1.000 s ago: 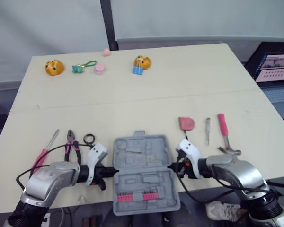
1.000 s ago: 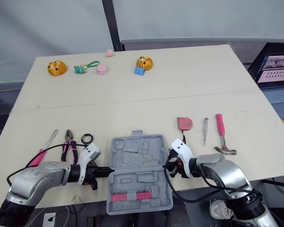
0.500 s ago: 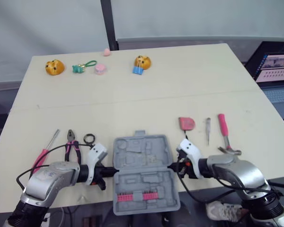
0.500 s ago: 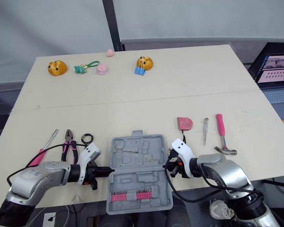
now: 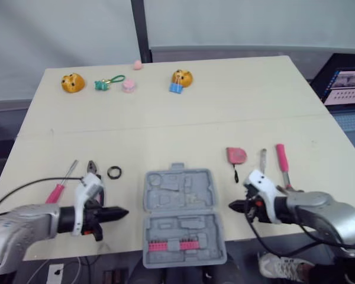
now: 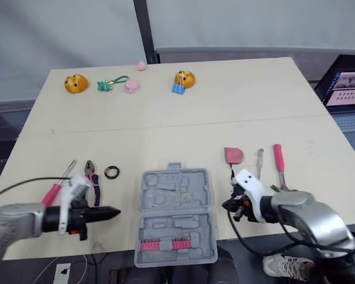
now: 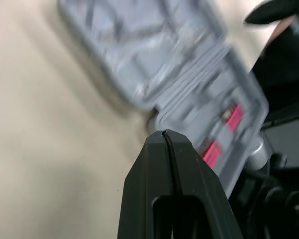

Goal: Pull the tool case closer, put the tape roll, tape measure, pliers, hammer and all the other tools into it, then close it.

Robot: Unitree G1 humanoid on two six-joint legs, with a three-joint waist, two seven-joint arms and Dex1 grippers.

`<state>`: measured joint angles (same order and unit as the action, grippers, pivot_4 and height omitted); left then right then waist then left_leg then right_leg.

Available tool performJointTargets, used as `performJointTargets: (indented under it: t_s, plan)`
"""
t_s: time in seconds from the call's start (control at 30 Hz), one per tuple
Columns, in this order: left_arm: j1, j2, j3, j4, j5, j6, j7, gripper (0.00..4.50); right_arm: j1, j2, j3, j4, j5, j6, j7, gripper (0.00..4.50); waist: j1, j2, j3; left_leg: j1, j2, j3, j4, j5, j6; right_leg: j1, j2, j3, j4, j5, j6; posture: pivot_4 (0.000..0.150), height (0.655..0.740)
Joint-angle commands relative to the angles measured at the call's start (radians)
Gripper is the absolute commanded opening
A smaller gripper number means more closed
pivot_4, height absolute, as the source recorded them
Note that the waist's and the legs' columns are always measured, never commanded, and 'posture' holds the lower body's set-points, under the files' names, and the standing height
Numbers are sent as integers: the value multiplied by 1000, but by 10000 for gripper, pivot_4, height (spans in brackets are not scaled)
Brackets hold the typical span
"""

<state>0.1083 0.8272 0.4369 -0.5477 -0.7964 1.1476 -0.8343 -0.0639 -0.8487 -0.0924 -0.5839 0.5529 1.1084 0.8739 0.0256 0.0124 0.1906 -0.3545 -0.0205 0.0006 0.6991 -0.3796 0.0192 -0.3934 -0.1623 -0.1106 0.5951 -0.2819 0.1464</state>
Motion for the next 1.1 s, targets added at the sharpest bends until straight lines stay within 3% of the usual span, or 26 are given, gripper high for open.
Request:
performJointTargets:
  t_s: [0.03,0.1,0.17,0.27,0.4,0.53,0.63,0.7,0.77,0.9,0.97,1.0,1.1]
  plan:
    - [73,-48,192,-23,-73,-109,-62,0,115,-49,-227,-107,135,-19,114,282,1,0,0,0,0,0,0,0,0,0,0,0,-1,0,0,1500,7155]
    - [106,-55,232,-24,-96,-129,-70,0,179,-75,-300,-120,171,-29,149,282,2,-1,0,0,0,0,-1,0,0,1,0,-1,-1,0,0,1500,7155]
    - [136,-145,342,-40,-145,-234,-66,0,239,-84,-387,-105,182,-51,166,282,2,-1,0,1,0,1,0,0,1,3,0,-1,-2,1,1,1500,7155]
    - [305,-207,419,-36,-62,-359,-124,0,338,-25,-485,-122,180,-134,157,282,-2,-4,-1,2,0,2,0,-1,2,3,0,1,-2,1,1,1500,7155]
    - [480,-260,416,28,68,-521,-151,0,452,28,-465,-138,130,-263,153,282,1,-4,-2,2,0,4,-1,-2,2,2,1,1,-3,1,1,1500,7155]
    - [563,-275,403,64,95,-576,-160,0,488,48,-442,-129,125,-316,137,282,6,-8,-4,3,0,6,1,-5,6,2,-1,4,-5,1,0,1500,7155]
    - [579,-284,395,63,94,-599,-141,9117,513,43,-433,-130,134,-325,136,0,13,-9,-4,3,0,5,1,-7,7,2,-2,4,-6,0,0,1500,7155]
    - [589,-287,385,70,96,-616,-143,18915,527,38,-425,-135,138,-318,129,5770,16,-9,-4,2,0,5,1,-7,6,1,-2,4,-6,0,-1,1500,7155]
    - [597,-286,370,74,104,-634,-150,25480,544,34,-417,-146,136,-315,125,11810,16,-8,-4,2,1,5,1,-7,6,1,-2,3,-6,0,-1,1500,7155]
    - [586,-271,347,83,94,-639,-145,44734,575,38,-424,-172,147,-318,116,31969,20,-8,-4,2,1,6,1,-8,6,1,-2,3,-7,0,-1,1500,7155]
    - [591,-256,326,89,117,-657,-157,45000,589,36,-432,-183,148,-324,117,42762,21,-9,-4,2,1,7,1,-8,7,1,-2,3,-7,0,-1,1500,7155]
    - [598,-245,310,90,138,-667,-161,45000,587,32,-437,-189,146,-332,118,44765,22,-9,-4,3,1,7,1,-8,7,1,-2,3,-7,0,-1,1500,7155]
    - [580,-195,267,82,177,-642,-135,45000,505,31,-437,-210,166,-360,87,44765,19,-9,-4,3,1,7,1,-8,7,1,-2,4,-6,0,-1,1500,7155]
